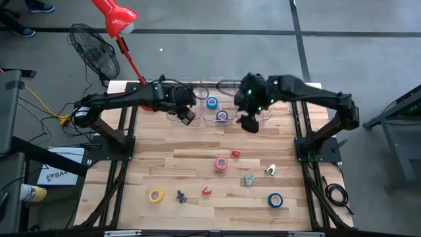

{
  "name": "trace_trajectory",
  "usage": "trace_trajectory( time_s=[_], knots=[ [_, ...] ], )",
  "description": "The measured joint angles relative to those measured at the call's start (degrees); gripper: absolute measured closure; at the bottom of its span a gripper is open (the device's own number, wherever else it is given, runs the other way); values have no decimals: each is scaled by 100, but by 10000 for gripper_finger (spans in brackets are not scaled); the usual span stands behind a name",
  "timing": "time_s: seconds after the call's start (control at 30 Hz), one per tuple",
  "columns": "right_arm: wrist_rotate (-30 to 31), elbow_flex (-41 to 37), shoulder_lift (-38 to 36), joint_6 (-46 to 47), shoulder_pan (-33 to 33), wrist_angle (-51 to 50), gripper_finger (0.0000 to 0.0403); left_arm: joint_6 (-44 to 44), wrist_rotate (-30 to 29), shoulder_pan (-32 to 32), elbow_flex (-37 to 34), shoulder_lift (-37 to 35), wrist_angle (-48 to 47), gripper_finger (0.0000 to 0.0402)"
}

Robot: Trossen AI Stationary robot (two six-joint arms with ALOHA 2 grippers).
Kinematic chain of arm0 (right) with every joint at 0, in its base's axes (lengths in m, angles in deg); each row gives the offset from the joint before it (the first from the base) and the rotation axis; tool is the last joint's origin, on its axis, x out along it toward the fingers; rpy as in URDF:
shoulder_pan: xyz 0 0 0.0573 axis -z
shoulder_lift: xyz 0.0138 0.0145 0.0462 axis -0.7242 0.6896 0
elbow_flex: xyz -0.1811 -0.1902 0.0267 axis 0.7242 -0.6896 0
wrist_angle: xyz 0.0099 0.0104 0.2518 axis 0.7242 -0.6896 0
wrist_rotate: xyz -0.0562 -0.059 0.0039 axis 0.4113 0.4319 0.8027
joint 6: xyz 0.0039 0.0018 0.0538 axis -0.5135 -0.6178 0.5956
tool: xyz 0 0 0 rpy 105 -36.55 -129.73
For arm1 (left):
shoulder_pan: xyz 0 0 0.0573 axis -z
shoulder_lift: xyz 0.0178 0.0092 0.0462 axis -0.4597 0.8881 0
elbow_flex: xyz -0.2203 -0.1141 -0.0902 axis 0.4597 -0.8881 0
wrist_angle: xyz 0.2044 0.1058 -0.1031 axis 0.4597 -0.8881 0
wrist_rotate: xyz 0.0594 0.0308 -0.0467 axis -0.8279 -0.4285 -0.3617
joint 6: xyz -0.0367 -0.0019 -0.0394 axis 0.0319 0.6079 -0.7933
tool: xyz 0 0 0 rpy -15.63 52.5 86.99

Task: Pick and place Stapler, Stapler remover, tape
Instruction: Put the right red stapler into the left transparent bin

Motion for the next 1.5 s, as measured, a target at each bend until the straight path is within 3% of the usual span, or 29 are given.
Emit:
trace_trajectory(
  time_s=[0.27, 0.57, 0.97, 1.23, 1.5],
  knots=[
    [202, -1191, 0, 1446, -684, 945, 165, 59, -26, 460, -192, -80, -539, 234],
    [589, -2726, 2, 2395, -1378, 2113, 165, 40, -8, 877, -1110, -846, -320, 234],
    [1999, -4425, 2, 2606, -2033, 3929, 165, -119, 551, 1185, -2315, -2111, 1054, 234],
    [2239, -5408, 2, 2598, -2365, 5306, 165, -183, 809, 1279, -2626, -2129, 1184, 234],
    [2273, -5741, 2, 2483, -2566, 5624, 165, -216, 868, 1277, -2728, -2129, 1369, 234]
  ],
)
